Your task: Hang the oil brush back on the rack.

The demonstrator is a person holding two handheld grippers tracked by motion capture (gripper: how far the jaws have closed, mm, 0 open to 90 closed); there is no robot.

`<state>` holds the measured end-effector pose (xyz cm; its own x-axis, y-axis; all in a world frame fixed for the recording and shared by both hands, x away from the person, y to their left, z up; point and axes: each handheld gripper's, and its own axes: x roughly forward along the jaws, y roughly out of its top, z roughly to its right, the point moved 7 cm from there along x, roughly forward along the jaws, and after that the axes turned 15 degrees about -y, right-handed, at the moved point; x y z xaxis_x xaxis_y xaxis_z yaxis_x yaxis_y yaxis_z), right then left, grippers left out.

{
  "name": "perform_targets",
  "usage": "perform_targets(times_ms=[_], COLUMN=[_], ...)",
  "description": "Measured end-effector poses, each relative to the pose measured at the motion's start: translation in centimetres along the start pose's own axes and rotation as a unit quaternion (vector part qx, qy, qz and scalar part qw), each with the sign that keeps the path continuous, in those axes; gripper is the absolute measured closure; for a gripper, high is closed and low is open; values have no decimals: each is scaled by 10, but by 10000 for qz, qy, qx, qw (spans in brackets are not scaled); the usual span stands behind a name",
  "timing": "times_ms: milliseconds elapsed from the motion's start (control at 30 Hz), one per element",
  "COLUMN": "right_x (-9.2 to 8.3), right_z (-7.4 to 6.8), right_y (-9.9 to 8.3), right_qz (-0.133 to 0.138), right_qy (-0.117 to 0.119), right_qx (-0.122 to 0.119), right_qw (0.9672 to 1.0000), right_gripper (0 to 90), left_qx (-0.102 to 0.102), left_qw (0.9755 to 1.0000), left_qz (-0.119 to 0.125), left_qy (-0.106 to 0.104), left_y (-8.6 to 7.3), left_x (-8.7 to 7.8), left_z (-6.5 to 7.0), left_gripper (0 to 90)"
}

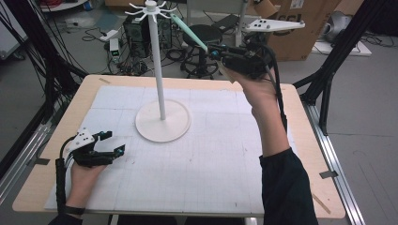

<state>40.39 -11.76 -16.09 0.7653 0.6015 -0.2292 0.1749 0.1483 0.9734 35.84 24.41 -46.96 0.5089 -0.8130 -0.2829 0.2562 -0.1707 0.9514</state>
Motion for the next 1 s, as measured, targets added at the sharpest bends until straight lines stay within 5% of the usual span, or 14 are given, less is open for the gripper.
perform_targets(times_ms=[833,1000], right_x=[23,26], right_z=[-10,-11], right_y=[-11,-18], right_qz=[-269,-295], right_qy=[63,172], right_qx=[-160,-198], right_qw=[9995,9992], right_gripper=[805,605], left_qx=[18,10], left_qw=[10000,10000], left_qz=[-10,-3], left_qy=[-6,-2], left_y=[0,0], left_x=[0,0], left_z=[0,0], left_gripper=[184,184])
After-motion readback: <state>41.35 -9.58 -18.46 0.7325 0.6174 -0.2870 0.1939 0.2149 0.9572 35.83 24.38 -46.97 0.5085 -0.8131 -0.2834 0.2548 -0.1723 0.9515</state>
